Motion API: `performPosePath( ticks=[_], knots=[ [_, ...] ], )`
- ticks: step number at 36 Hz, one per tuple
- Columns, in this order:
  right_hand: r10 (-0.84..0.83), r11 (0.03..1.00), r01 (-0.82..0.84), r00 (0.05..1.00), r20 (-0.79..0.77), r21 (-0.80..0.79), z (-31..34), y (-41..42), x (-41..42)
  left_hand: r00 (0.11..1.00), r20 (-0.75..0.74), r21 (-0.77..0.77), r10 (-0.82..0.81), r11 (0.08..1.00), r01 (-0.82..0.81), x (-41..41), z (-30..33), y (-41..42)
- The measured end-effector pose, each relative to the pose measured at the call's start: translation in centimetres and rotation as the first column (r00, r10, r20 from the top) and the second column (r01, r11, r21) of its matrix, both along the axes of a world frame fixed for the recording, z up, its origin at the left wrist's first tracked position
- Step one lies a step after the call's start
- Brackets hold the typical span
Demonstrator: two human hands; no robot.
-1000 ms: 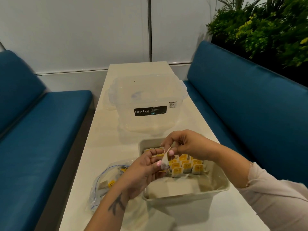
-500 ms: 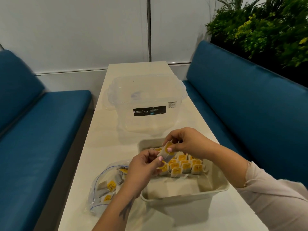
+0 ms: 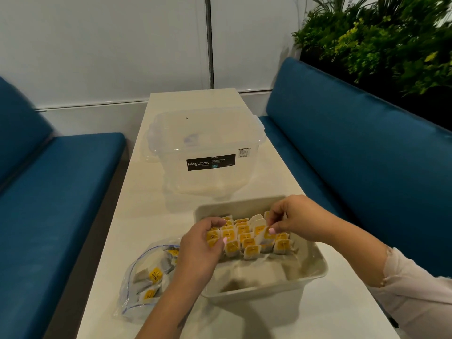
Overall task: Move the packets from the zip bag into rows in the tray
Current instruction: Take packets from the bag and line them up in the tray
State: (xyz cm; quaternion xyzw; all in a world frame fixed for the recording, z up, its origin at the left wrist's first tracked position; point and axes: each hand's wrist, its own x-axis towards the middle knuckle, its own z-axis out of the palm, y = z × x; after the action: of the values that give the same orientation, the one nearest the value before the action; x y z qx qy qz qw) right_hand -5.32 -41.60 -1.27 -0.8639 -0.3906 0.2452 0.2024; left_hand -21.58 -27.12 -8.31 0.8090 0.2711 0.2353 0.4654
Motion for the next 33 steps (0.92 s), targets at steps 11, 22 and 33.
performPosePath(
  ticks=[11, 22, 33],
  knots=[
    [0.195, 0.938, -0.092, 0.937, 0.291, -0.333, -3.9, 0.0, -0.4, 0.994, -0.101, 0.073, -0.039, 0.996, 0.046, -0.2, -1.4, -0.1],
    [0.24, 0.931, -0.092, 0.882, 0.405, -0.352, -6.6, 0.5, -0.8, 0.993, -0.118, 0.043, -0.023, 0.999, 0.028, -0.2, -1.2, -0.2],
    [0.21, 0.935, -0.066, 0.895, 0.393, -0.349, -7.2, 0.7, -1.0, 0.992, -0.123, 0.04, -0.021, 0.999, 0.027, -0.2, -1.0, -0.3]
  ],
)
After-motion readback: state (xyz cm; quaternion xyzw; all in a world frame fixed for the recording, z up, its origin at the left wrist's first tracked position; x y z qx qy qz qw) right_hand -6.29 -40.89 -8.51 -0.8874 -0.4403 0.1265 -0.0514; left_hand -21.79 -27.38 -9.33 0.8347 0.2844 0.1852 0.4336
